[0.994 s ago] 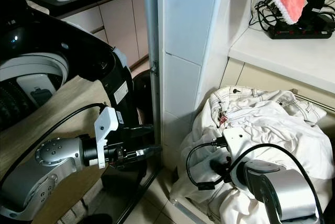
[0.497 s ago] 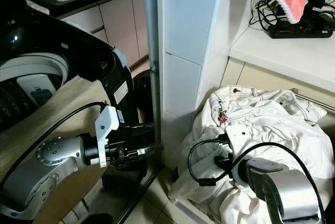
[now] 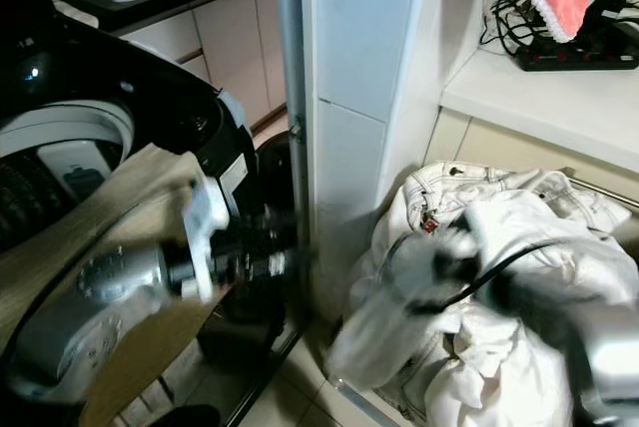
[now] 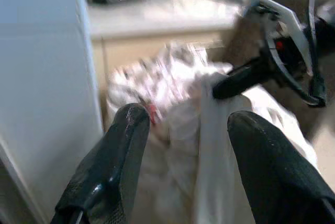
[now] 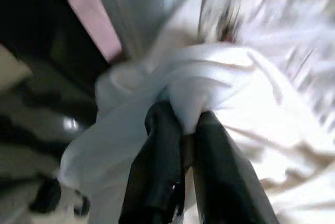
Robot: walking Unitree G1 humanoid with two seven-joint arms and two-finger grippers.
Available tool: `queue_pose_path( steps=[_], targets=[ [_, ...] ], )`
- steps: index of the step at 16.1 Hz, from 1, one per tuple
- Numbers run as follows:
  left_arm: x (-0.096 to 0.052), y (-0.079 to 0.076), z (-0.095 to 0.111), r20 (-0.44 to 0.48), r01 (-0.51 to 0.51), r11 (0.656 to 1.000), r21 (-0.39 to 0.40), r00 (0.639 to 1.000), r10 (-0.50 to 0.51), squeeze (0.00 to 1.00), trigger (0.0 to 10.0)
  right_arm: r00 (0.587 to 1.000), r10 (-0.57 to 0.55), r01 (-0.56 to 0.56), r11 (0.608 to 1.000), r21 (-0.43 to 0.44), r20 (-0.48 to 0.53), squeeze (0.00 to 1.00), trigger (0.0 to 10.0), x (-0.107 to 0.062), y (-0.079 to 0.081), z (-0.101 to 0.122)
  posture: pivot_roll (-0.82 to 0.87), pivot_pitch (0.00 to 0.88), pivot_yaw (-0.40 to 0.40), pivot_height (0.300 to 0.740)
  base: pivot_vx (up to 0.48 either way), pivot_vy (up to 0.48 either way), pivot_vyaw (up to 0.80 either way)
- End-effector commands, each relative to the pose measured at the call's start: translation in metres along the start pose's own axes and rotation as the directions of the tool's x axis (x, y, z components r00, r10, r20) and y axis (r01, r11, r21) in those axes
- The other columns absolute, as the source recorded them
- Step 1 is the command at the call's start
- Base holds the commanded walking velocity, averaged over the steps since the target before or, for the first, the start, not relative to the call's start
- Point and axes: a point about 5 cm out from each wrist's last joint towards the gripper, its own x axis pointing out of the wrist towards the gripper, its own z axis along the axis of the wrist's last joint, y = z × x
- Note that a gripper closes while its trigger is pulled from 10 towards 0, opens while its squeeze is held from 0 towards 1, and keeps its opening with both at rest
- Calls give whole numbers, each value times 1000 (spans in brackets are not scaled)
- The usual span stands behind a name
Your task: Clothes washing
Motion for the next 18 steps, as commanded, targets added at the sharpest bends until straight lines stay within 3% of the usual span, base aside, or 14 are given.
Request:
queue_pose_path(
  steps=[1, 2, 5, 6, 7, 10, 13, 14, 16, 17, 18],
  targets=[
    [-1, 8, 2, 19, -44, 999, -1, 999, 44, 0, 10000, 995, 50, -50, 999, -12, 88, 0, 0, -11, 0, 14, -142, 0, 50, 740, 0, 0, 0],
    [3, 12, 10, 58, -67, 997, 24, 996, 66, 0, 10000, 964, 135, -139, 990, 3, 230, 0, 0, -27, -6, 38, -138, 0, 49, 740, 0, 0, 0],
    [14, 21, 36, 158, -107, 992, 63, 983, 96, 0, 10000, 873, 253, -273, 962, -12, 418, 0, 0, -48, -11, 72, -133, 0, 48, 740, 0, 0, 0],
    [17, 22, 42, 184, -93, 996, 15, 979, 89, 0, 10000, 841, 275, -313, 950, 4, 465, 0, 0, -51, -11, 80, -133, 0, 48, 740, 0, 0, 0],
    [19, 23, 45, 206, -97, 995, 0, 974, 95, 1000, 10000, 818, 297, -346, 938, 7, 493, 0, 0, -52, -10, 83, -133, 0, 48, 740, 0, 0, 0],
    [46, 11, 68, 308, 4, 1000, -17, 951, 2, 1000, 10000, 673, 451, -544, 839, -21, 586, 0, 0, -50, 13, 109, -136, 0, 45, 740, 0, 0, 0],
    [55, 7, 70, 311, 36, 999, -8, 950, -32, 1000, 10000, 611, 512, -622, 782, -33, 603, 0, 0, -49, 24, 116, -142, 0, 47, 740, 0, 0, 0],
    [62, 2, 70, 315, 57, 998, -9, 948, -51, 1000, 10000, 560, 555, -675, 736, -50, 616, 0, 0, -48, 33, 120, -142, 0, 47, 740, 0, 0, 0],
    [68, -2, 71, 323, 69, 997, -19, 944, -59, 1000, 10000, 529, 584, -705, 706, -63, 616, 0, 0, -47, 41, 123, -148, 0, 43, 740, 0, 0, 0],
    [72, -8, 73, 349, 108, 992, -59, 934, -81, 0, 10000, 533, 599, -709, 702, -70, 598, 0, 0, -44, 48, 123, -150, 0, 43, 740, 0, 0, 0],
    [73, -14, 72, 352, 138, 987, -77, 930, -103, 0, 10000, 530, 609, -715, 695, -74, 590, 0, 0, -43, 51, 123, -150, 0, 43, 740, 0, 0, 0]
  ],
)
